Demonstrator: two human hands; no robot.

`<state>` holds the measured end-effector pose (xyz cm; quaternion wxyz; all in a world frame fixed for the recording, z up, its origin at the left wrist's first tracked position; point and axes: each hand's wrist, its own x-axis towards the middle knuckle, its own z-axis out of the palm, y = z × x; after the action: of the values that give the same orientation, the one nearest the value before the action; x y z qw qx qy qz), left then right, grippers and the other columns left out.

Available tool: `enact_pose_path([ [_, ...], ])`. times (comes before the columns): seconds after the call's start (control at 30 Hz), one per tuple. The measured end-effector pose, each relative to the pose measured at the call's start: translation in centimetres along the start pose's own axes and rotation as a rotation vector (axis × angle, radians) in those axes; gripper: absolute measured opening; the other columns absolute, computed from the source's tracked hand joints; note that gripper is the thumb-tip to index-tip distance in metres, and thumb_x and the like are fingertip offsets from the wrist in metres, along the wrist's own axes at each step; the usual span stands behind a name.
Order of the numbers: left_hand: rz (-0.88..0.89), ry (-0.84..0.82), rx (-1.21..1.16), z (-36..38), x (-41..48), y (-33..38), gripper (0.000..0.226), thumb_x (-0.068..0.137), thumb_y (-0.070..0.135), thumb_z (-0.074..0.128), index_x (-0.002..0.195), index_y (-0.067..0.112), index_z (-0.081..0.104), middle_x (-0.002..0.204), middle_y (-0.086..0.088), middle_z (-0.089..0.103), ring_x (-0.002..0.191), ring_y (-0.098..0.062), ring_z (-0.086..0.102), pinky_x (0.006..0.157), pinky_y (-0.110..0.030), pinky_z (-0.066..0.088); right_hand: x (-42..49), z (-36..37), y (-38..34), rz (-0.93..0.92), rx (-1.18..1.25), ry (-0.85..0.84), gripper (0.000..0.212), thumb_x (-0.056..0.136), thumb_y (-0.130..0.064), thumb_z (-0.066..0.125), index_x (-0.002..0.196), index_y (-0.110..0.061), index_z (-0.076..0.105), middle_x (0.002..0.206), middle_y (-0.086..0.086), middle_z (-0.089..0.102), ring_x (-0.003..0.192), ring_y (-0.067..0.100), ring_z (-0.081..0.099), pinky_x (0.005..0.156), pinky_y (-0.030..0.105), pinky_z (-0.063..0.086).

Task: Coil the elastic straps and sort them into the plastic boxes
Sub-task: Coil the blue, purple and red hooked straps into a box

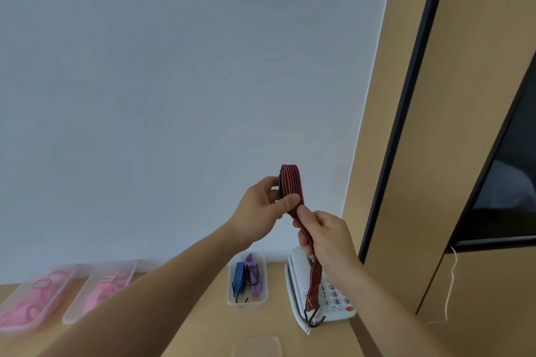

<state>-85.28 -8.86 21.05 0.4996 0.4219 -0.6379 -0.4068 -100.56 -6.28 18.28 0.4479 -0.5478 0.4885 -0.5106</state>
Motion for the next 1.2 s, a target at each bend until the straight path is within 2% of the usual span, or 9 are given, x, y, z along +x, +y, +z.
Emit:
enact_pose_path([
  [0.23, 0.384, 0.088, 0.55, -0.3, 0.2, -2.6, 0.047, 0.091, 0.023, 0.07, 0.134, 0.02, 0.052, 0.116, 0.008, 0.068, 0.095, -0.012, 0.067, 0.081, -0.027, 0.055, 0.1, -0.2, -0.2, 0.033, 0.156, -0.032, 0.058, 0.094, -0.057, 0.05, 0.078, -0.005, 0.07, 0.055, 0.005, 0.056, 0.042, 0.013, 0.043, 0.041, 0.02, 0.035],
  [0.4, 0.602, 0.094, 0.678, -0.5, 0.1, -3.3, 0.055, 0.088, 0.011, 0.068, 0.14, 0.018, 0.053, 0.118, 0.007, 0.068, 0.089, -0.004, 0.056, 0.082, 0.001, 0.04, 0.4, -0.2, -0.3, 0.066, 0.209, -0.063, 0.078, 0.075, -0.078, 0.047, 0.079, -0.003, 0.071, 0.057, 0.007, 0.056, 0.042, 0.015, 0.043, 0.041, 0.023, 0.036],
  [0.53, 0.714, 0.074, 0.761, -0.8, 0.3, -3.6, 0.058, 0.083, -0.003, 0.069, 0.137, 0.011, 0.056, 0.13, -0.001, 0.065, 0.106, -0.016, 0.068, 0.088, -0.025, 0.055, 0.7, -0.3, -0.2, 0.095, 0.229, -0.073, 0.07, 0.072, -0.077, 0.055, 0.076, -0.009, 0.072, 0.057, 0.006, 0.054, 0.043, 0.016, 0.041, 0.041, 0.023, 0.035],
  [0.73, 0.922, 0.099, 0.9, -0.8, 1.2, -4.1, 0.052, 0.082, -0.011, 0.069, 0.13, 0.005, 0.062, 0.139, -0.01, 0.058, 0.123, -0.026, 0.061, 0.092, -0.033, 0.056, 0.6, -0.2, -0.1, 0.062, 0.2, -0.081, 0.071, 0.073, -0.07, 0.06, 0.087, -0.001, 0.069, 0.059, 0.005, 0.055, 0.045, 0.014, 0.042, 0.043, 0.023, 0.035],
  [0.8, 0.731, 0.088, 0.708, -0.6, 1.1, -3.9, 0.058, 0.085, -0.014, 0.059, 0.138, 0.01, 0.053, 0.147, -0.003, 0.05, 0.131, -0.018, 0.054, 0.099, -0.026, 0.051, 0.7, -0.4, -0.1, 0.034, 0.229, -0.085, 0.073, 0.071, -0.063, 0.065, 0.094, 0.006, 0.064, 0.06, 0.003, 0.056, 0.047, 0.013, 0.042, 0.045, 0.023, 0.035],
  [0.87, 0.27, 0.035, 0.311, -0.2, 0.9, -2.8, 0.06, 0.092, -0.005, 0.053, 0.146, 0.016, 0.041, 0.148, 0.002, 0.048, 0.132, -0.016, 0.051, 0.101, -0.024, 0.048, 0.7, -0.4, -0.2, -0.013, 0.238, -0.093, 0.064, 0.071, -0.055, 0.068, 0.093, 0.005, 0.064, 0.062, 0.003, 0.057, 0.047, 0.012, 0.043, 0.046, 0.023, 0.036],
  [0.97, -0.252, -0.131, -0.22, 0.0, 1.0, -1.1, 0.035, 0.101, 0.024, 0.042, 0.127, 0.007, 0.058, 0.115, -0.01, 0.071, 0.113, -0.027, 0.065, 0.095, -0.041, 0.051, 0.9, -0.4, -0.3, -0.078, 0.181, -0.089, 0.041, 0.075, -0.049, 0.067, 0.08, -0.008, 0.065, 0.064, 0.005, 0.061, 0.049, 0.013, 0.047, 0.048, 0.023, 0.038],
  [1.07, -0.256, -0.273, -0.25, 0.3, 0.4, -0.3, 0.043, 0.102, 0.035, 0.033, 0.097, 0.007, 0.065, 0.087, -0.006, 0.071, 0.094, -0.024, 0.067, 0.101, -0.051, 0.045, 1.0, -0.4, 0.0, -0.116, 0.123, -0.088, 0.038, 0.078, -0.048, 0.065, 0.079, -0.01, 0.065, 0.064, 0.006, 0.061, 0.051, 0.014, 0.048, 0.051, 0.025, 0.041],
  [1.2, -0.2, -0.153, -0.175, 0.5, 0.6, -0.3, 0.038, 0.1, 0.03, 0.052, 0.109, -0.005, 0.065, 0.105, -0.018, 0.073, 0.095, -0.021, 0.067, 0.098, -0.045, 0.047, 1.1, -0.7, 0.4, -0.049, 0.1, -0.109, 0.051, 0.077, -0.054, 0.063, 0.087, -0.004, 0.066, 0.065, 0.004, 0.064, 0.053, 0.014, 0.053, 0.053, 0.024, 0.045],
])
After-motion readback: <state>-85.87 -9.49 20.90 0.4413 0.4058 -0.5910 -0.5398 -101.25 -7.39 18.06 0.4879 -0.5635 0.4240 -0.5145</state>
